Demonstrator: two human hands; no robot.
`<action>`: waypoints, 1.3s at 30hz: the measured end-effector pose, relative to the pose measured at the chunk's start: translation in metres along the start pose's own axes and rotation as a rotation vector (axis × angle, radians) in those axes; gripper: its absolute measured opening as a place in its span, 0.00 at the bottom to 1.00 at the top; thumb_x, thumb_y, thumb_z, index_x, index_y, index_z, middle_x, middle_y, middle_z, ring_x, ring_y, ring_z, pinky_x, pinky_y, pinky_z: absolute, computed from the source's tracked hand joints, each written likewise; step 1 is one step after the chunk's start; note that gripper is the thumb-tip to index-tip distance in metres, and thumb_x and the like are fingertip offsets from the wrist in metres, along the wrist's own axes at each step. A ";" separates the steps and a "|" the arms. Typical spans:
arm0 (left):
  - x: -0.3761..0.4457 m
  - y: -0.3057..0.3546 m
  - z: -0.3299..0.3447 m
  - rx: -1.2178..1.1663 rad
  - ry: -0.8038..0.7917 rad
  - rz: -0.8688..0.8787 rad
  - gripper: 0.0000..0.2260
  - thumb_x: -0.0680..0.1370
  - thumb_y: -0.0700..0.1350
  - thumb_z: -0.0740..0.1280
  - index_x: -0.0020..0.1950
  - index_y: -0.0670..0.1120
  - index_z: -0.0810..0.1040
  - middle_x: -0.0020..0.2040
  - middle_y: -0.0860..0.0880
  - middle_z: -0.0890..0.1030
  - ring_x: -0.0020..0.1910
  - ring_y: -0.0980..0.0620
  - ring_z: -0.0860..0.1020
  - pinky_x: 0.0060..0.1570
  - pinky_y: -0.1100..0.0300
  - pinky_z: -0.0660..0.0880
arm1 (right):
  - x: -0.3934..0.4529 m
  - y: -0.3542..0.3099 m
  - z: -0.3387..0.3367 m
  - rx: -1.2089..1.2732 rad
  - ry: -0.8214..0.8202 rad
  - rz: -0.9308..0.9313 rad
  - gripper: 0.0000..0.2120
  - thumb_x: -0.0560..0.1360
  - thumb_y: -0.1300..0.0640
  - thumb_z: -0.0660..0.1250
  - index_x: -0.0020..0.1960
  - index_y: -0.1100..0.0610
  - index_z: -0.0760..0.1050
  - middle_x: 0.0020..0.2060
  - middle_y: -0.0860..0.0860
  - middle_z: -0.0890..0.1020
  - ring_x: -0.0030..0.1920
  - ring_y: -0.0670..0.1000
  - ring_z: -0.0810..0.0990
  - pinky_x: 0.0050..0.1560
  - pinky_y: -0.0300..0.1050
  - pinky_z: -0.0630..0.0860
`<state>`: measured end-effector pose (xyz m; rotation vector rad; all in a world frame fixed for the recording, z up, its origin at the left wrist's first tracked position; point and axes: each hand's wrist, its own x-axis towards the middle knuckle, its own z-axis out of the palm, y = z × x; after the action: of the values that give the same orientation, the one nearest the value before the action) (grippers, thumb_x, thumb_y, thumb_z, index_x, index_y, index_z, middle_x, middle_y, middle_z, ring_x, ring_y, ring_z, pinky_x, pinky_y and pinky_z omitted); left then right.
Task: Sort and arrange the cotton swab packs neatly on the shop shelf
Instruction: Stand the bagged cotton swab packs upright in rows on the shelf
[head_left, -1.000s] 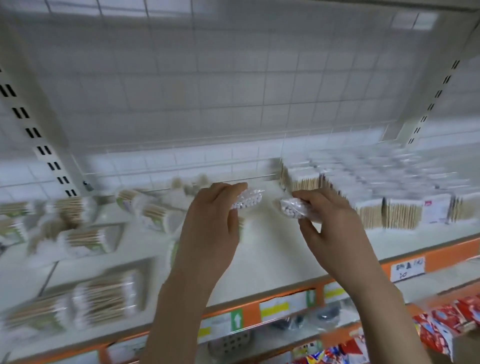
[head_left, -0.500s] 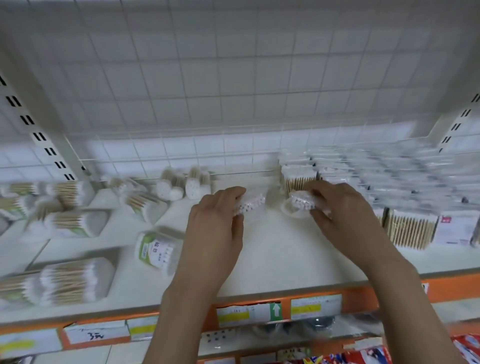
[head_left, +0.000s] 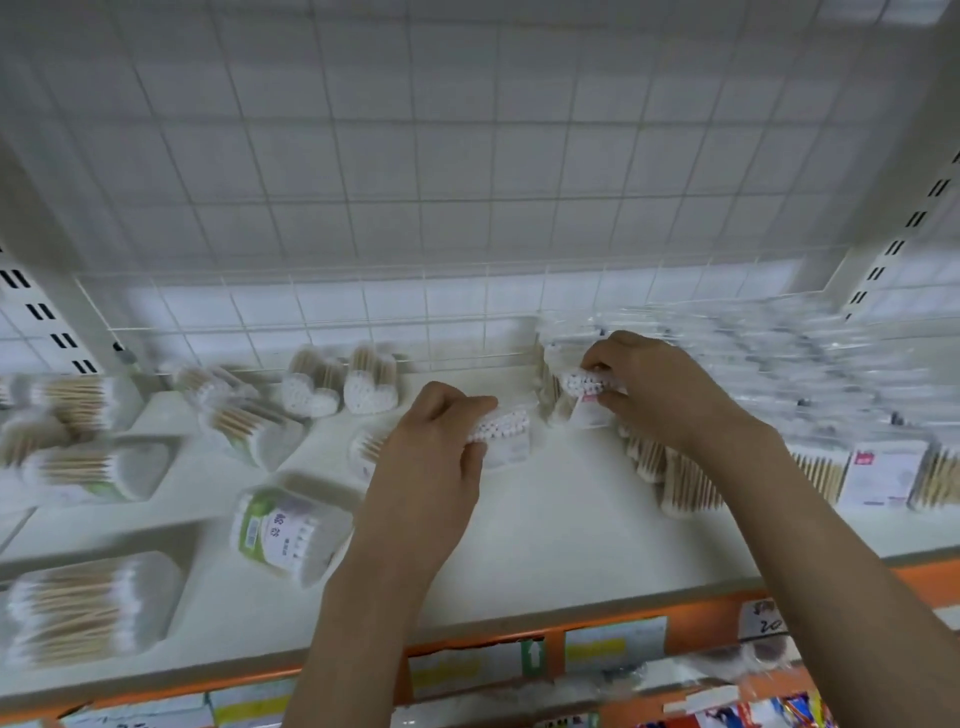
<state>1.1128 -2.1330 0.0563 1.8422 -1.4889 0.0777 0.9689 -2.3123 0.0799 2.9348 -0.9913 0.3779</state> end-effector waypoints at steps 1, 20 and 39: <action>0.001 0.001 0.001 0.004 -0.006 -0.007 0.16 0.71 0.32 0.70 0.57 0.41 0.79 0.50 0.47 0.77 0.41 0.59 0.70 0.44 0.85 0.60 | 0.003 0.004 0.001 -0.047 -0.013 -0.016 0.15 0.75 0.59 0.64 0.61 0.53 0.72 0.56 0.50 0.77 0.56 0.53 0.74 0.53 0.43 0.67; 0.017 0.033 0.050 0.146 -0.105 -0.041 0.12 0.73 0.36 0.66 0.54 0.45 0.80 0.54 0.50 0.76 0.51 0.49 0.74 0.52 0.58 0.70 | 0.020 0.021 0.013 -0.012 -0.112 -0.088 0.20 0.74 0.59 0.64 0.65 0.52 0.69 0.58 0.49 0.76 0.58 0.52 0.74 0.55 0.41 0.65; 0.065 0.045 0.104 0.297 -0.143 -0.032 0.14 0.76 0.39 0.61 0.59 0.48 0.77 0.55 0.50 0.75 0.53 0.48 0.71 0.53 0.57 0.68 | -0.043 0.054 -0.013 0.195 0.111 0.003 0.16 0.79 0.56 0.58 0.65 0.55 0.71 0.57 0.51 0.78 0.60 0.52 0.72 0.60 0.44 0.68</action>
<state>1.0537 -2.2480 0.0360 2.1457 -1.6143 0.1622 0.9006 -2.3291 0.0791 3.0413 -0.9975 0.6658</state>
